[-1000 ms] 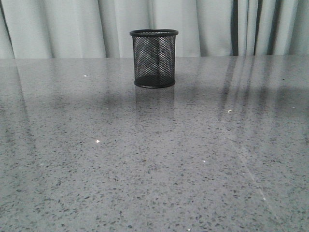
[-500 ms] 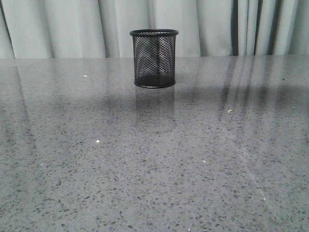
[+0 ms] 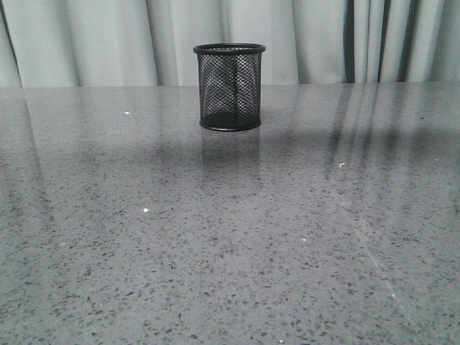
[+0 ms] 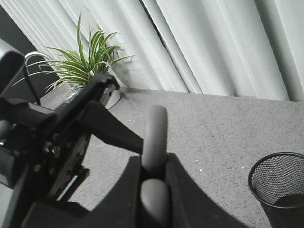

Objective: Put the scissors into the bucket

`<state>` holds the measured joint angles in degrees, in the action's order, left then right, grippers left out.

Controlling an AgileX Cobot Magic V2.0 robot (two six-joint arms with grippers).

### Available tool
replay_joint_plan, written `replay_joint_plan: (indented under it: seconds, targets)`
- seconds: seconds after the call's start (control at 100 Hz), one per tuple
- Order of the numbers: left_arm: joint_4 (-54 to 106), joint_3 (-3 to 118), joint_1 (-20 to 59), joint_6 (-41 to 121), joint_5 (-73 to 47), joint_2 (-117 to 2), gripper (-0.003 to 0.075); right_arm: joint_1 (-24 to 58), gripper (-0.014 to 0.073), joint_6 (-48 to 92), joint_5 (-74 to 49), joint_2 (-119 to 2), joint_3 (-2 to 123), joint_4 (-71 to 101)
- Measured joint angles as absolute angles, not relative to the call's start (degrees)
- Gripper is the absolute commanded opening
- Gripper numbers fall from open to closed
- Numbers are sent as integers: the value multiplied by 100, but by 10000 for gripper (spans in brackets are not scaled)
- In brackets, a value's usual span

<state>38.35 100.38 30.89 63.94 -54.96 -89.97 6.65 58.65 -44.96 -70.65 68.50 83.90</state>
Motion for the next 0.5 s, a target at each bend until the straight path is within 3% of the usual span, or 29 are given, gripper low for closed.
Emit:
replay_joint_plan:
  seconds: [0.29, 0.5]
  targets:
    - [3848, 10038, 2093, 6036, -5984, -8289, 480, 665, -73, 5865, -3832, -7065, 6876, 8026]
    - [3946, 10042, 1229, 5866, -6875, -7940, 430, 665, -53, 5865, -3275, -7125, 7051, 7295]
